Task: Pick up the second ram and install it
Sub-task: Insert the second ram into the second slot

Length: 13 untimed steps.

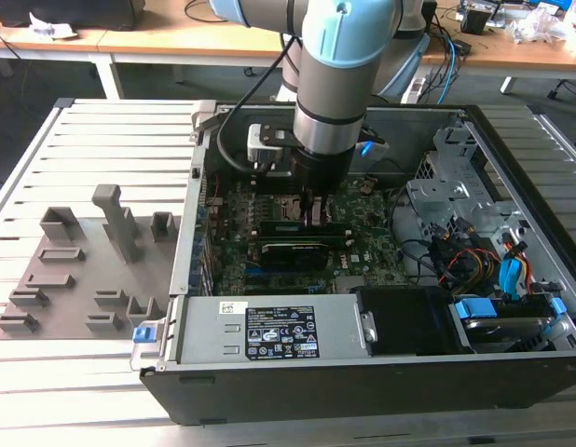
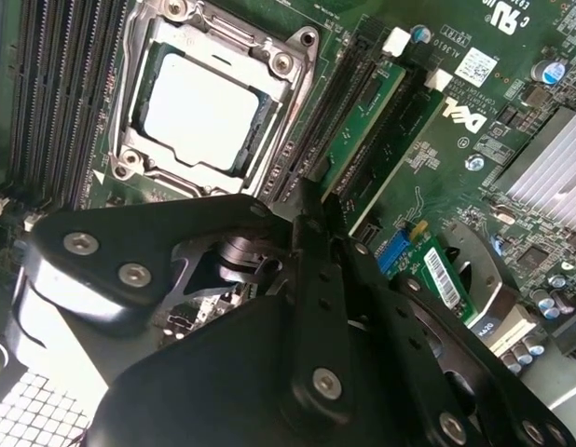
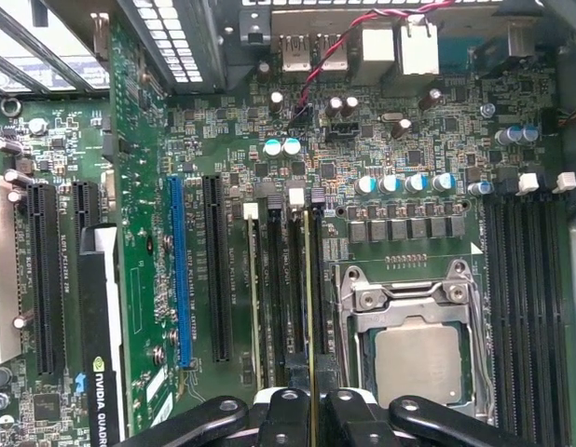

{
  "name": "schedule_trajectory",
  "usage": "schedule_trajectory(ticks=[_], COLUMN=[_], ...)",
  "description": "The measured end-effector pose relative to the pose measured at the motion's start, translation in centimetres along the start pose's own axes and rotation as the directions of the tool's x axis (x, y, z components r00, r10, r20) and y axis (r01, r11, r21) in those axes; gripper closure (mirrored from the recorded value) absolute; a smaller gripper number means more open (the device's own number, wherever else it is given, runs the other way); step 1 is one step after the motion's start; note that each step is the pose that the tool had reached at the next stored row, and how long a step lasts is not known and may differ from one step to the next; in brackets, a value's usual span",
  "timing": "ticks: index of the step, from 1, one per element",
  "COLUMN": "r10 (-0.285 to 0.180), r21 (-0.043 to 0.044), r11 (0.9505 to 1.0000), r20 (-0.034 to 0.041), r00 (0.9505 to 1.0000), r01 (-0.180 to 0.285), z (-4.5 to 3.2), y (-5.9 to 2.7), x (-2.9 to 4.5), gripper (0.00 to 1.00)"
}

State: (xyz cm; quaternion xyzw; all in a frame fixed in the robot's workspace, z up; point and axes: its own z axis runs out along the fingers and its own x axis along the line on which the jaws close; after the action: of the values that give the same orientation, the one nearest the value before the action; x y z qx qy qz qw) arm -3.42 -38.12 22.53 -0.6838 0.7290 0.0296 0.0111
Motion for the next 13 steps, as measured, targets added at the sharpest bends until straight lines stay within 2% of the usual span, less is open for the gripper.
schedule_trajectory(ticks=[7,13], r10=[-0.011,-0.011], r21=[-0.0007,-0.001], r11=[0.9999,0.9999], r20=[-0.0006,-0.0006], r00=[0.9999,0.9999], r01=[0.011,0.011], z=[0.0,0.29], y=[-0.04,-0.11], x=[0.06,0.11], gripper=[0.86,0.86])
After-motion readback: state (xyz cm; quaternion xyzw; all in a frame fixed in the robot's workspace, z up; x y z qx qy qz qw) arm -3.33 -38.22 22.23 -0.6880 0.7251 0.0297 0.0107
